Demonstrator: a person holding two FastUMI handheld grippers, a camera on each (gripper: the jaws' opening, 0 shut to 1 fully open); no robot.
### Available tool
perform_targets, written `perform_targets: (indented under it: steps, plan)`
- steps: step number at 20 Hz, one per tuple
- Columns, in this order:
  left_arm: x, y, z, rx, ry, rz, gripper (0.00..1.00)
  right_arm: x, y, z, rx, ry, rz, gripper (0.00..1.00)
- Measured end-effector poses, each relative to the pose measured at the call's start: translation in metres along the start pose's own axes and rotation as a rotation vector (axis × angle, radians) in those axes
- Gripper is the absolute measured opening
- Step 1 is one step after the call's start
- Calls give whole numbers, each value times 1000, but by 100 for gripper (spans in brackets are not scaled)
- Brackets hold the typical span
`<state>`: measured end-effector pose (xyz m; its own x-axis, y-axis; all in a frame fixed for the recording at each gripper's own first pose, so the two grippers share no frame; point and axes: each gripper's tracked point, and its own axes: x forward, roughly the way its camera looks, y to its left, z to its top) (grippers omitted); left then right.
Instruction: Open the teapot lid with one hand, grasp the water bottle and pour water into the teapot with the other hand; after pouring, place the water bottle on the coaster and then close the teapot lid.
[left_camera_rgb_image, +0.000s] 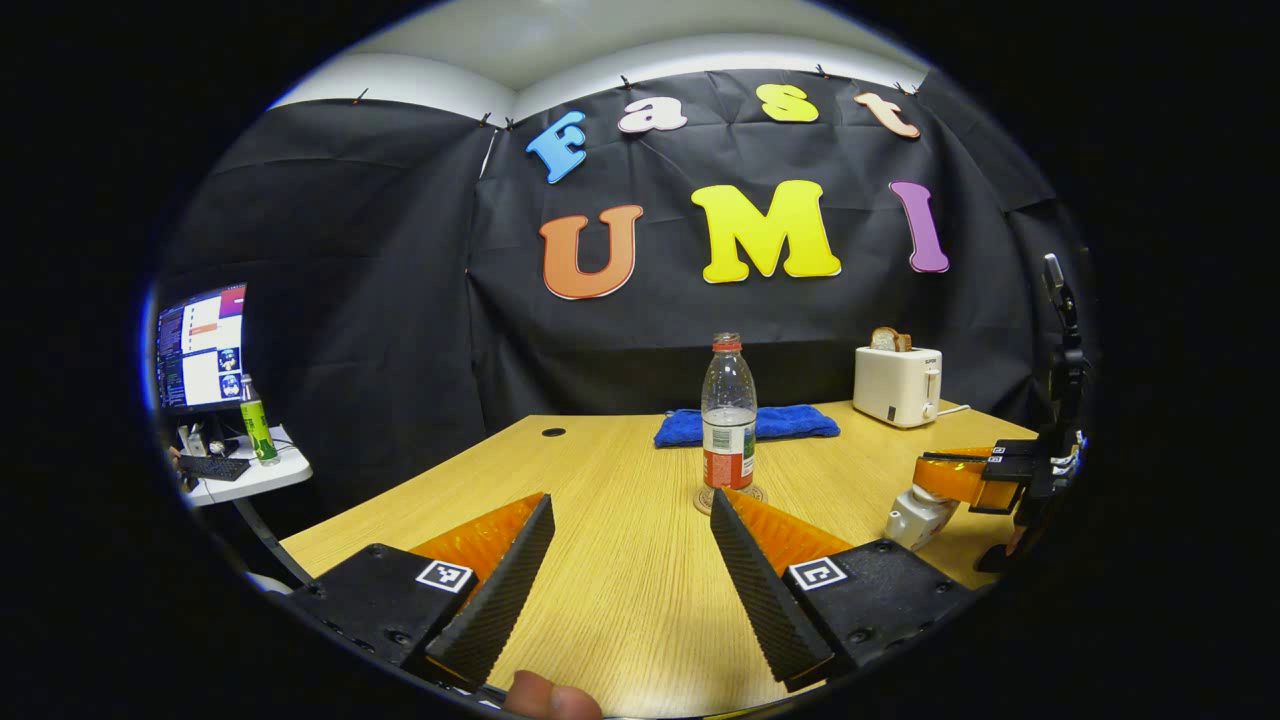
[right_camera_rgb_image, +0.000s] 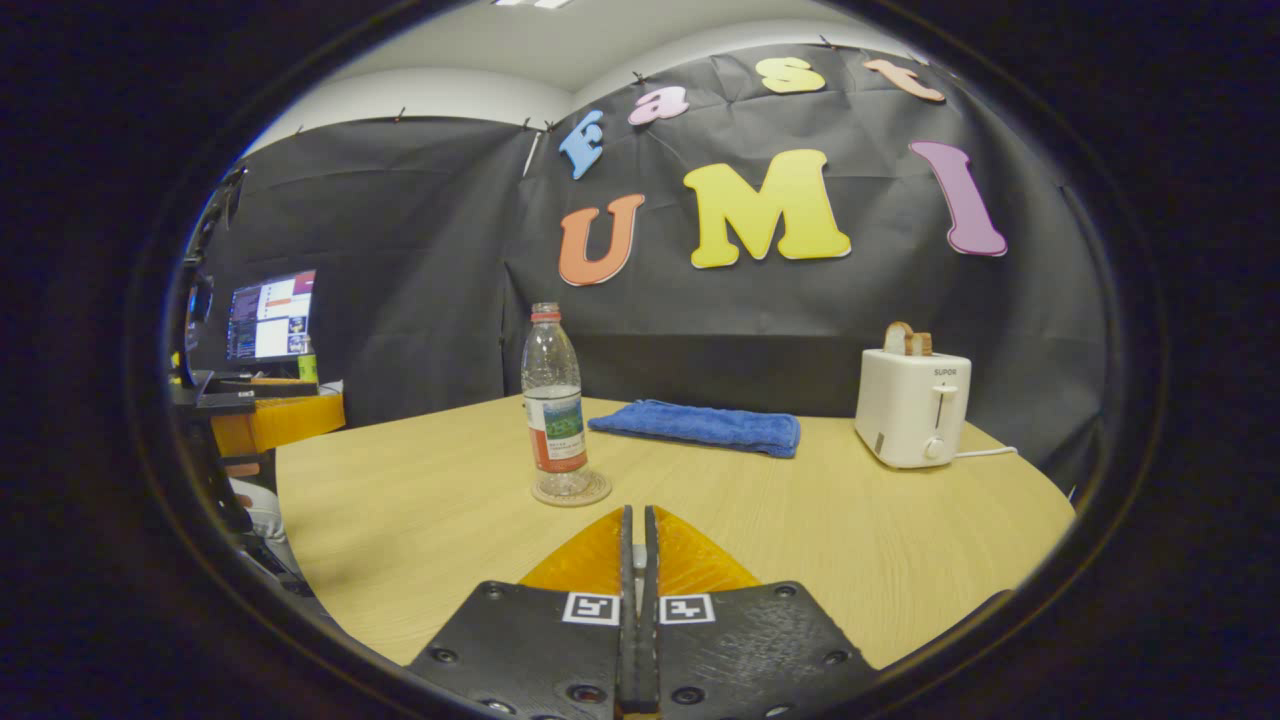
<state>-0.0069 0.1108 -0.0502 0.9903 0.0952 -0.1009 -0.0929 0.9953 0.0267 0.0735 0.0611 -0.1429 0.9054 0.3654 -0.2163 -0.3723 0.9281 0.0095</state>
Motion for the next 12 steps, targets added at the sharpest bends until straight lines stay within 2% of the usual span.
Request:
perform_targets:
  steps: [3,5,6,9,12]
  plan:
    - [-1,-5,1,-1,0,-7,99,-1,-1,1,-18,-15,-12,0]
    - [0,-8,5,-1,-10,-5,99,-2,2,0,-28,-6,-14,8]
    - [-2,-10,8,-6,-19,0,99,-1,1,2,-20,-17,-20,15]
    - [1,-25,25,-42,-64,-4,98,-12,-8,21,-26,-65,-75,74]
    - [7,-47,43,-40,-93,-22,99,-28,-22,41,-19,-108,-131,90]
